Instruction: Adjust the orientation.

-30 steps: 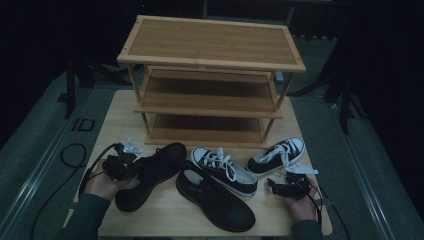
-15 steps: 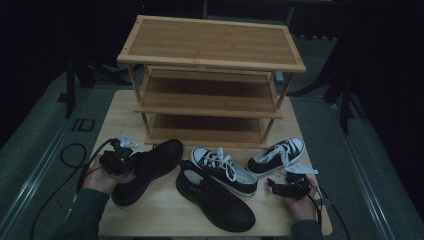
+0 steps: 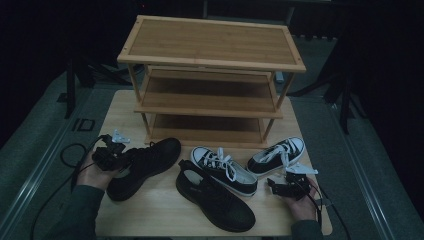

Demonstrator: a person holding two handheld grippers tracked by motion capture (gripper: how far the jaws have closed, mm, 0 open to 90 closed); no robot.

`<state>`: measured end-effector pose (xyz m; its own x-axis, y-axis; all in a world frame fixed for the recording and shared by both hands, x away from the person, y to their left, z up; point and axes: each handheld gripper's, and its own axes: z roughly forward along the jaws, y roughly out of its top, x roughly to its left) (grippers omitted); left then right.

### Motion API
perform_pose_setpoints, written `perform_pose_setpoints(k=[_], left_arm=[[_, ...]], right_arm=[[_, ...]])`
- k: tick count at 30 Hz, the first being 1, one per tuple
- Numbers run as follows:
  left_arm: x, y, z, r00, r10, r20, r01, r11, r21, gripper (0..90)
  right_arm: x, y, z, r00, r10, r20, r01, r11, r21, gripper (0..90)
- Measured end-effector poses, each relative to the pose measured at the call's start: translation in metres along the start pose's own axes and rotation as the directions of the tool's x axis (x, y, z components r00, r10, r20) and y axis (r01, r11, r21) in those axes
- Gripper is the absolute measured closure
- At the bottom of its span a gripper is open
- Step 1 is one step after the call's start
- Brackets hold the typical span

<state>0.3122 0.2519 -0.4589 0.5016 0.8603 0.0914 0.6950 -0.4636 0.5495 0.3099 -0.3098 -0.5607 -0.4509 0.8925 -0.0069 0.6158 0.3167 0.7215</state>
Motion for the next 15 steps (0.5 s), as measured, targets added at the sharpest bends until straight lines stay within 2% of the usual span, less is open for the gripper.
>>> perform_pose_setpoints(k=[5,8,13,15], left_arm=[[-0.005,-0.001,-0.001,0.9991,0.042,-0.005,-0.042,0.999,-0.013,89.0],[-0.008,-0.002,-0.003,0.9976,0.066,0.021,-0.065,0.9975,-0.026,81.4],[-0.008,-0.001,-0.009,0.9961,0.071,0.052,-0.068,0.9963,-0.052,72.5],[-0.007,-0.001,-0.013,0.9961,0.061,0.063,-0.057,0.9962,-0.066,69.2]], right_arm=[[0.0,0.0,0.0,1.0,0.0,0.0,0.0,1.0,0.0,13.6],[0.0,0.0,0.0,1.0,-0.001,0.0,0.001,1.0,0.0,13.6],[0.0,0.0,0.0,1.0,0.0,0.0,0.0,1.0,0.0,13.6],[0.0,0.0,0.0,1.0,-0.001,0.0,0.001,1.0,0.0,13.6]])
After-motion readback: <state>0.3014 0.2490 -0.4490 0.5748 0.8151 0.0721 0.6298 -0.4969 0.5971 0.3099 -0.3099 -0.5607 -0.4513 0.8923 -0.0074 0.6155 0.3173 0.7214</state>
